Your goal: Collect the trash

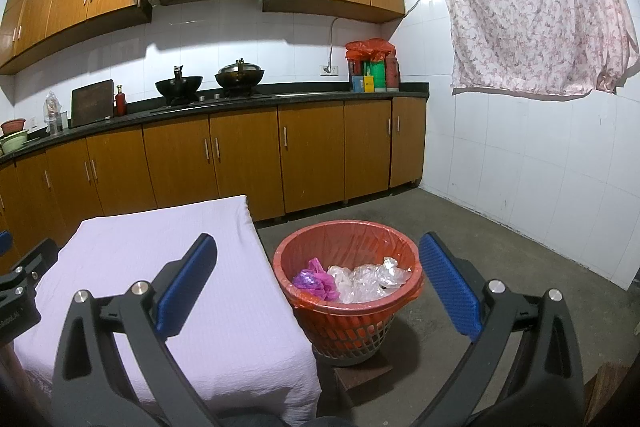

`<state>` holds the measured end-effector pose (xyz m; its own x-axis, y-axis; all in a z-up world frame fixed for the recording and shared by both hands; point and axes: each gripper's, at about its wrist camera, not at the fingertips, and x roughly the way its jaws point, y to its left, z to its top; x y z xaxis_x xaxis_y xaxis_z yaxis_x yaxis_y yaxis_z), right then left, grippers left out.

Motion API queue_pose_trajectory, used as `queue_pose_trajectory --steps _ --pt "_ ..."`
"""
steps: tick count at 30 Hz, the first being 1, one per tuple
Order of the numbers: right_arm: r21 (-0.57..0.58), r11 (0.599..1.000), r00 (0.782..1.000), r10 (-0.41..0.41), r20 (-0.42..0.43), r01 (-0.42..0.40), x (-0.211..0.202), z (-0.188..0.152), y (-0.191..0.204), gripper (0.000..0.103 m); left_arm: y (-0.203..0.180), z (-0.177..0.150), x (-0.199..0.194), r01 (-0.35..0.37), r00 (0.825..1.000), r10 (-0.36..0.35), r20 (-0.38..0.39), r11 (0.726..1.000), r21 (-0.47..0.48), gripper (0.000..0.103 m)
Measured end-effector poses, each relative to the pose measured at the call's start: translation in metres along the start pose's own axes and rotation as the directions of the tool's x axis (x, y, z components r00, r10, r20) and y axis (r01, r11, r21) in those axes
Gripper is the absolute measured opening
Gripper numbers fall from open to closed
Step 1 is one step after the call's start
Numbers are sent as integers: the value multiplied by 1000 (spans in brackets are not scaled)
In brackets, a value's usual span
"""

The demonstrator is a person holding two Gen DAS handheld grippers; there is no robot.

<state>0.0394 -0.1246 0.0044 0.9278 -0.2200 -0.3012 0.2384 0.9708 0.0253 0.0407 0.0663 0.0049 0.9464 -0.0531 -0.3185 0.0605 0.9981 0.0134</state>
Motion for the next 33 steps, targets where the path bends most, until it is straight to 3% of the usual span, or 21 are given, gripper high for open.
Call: queue_pose_trajectory --steps 33 --pt "4 1000 1000 0 0 0 1 0 1 99 1 0 -2 4 1000 -4 -3 1000 5 101"
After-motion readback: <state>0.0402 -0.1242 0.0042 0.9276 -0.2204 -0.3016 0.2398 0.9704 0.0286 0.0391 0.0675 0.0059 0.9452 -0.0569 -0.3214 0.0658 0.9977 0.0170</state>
